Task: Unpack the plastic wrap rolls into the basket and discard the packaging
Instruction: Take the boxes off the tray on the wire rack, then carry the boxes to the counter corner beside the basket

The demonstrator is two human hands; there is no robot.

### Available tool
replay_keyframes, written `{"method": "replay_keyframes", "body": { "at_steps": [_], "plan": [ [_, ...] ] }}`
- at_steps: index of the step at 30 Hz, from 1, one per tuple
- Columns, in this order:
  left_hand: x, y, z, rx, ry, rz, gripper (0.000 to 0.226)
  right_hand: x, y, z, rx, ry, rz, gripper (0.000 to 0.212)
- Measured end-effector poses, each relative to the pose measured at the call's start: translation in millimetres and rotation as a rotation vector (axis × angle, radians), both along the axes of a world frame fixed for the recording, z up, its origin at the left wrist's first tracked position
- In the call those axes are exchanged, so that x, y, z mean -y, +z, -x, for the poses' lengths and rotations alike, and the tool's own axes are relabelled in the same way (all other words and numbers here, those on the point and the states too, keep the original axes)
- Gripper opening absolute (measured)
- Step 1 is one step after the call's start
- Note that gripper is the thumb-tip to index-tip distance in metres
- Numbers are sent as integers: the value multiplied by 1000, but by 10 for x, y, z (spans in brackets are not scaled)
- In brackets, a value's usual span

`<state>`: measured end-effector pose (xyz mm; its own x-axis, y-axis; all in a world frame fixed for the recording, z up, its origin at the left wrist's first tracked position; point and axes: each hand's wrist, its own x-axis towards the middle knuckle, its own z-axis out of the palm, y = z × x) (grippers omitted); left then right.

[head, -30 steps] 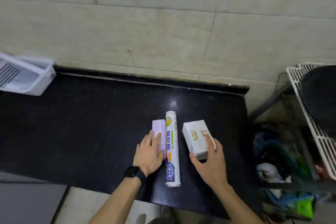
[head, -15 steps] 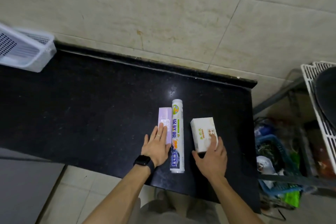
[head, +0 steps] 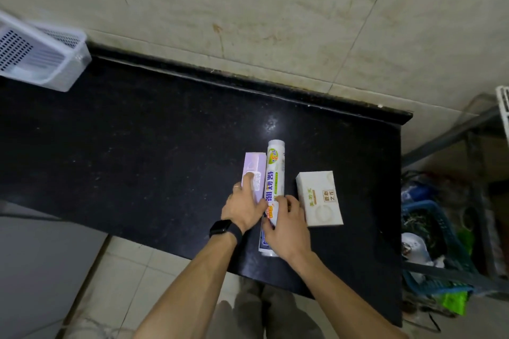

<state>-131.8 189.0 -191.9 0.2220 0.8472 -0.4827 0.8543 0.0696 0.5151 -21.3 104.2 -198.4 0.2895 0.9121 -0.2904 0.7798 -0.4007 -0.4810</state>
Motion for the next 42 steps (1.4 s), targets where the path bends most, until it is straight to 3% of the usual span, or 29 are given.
{"method": "replay_keyframes", "body": {
  "at_steps": [13,17,20,22,25,32,42],
  "plan": [
    [514,119,564,-44,330,29,73,-206,-35,221,12,-75,233,86],
    [580,155,638,-77,326,92,85,-191,91,170,-81,-111,226,75],
    [532,212,822,-34,446,134,102,-174,261,163,-209,-183,175,69],
    [470,296,1043,-2,536,124,96,-231,391,216,-277,-174,169,67],
    [416,510,1495,46,615,44,69,-342,557,409,-349,-44,118,58],
    [538,1114,2809,142,747,-304,61,-690,994,1528,-394,244,-39,68],
    [277,1560,4901,164,817,-456,60,-1057,1253,3522,-451,340,-189,60]
  ]
}}
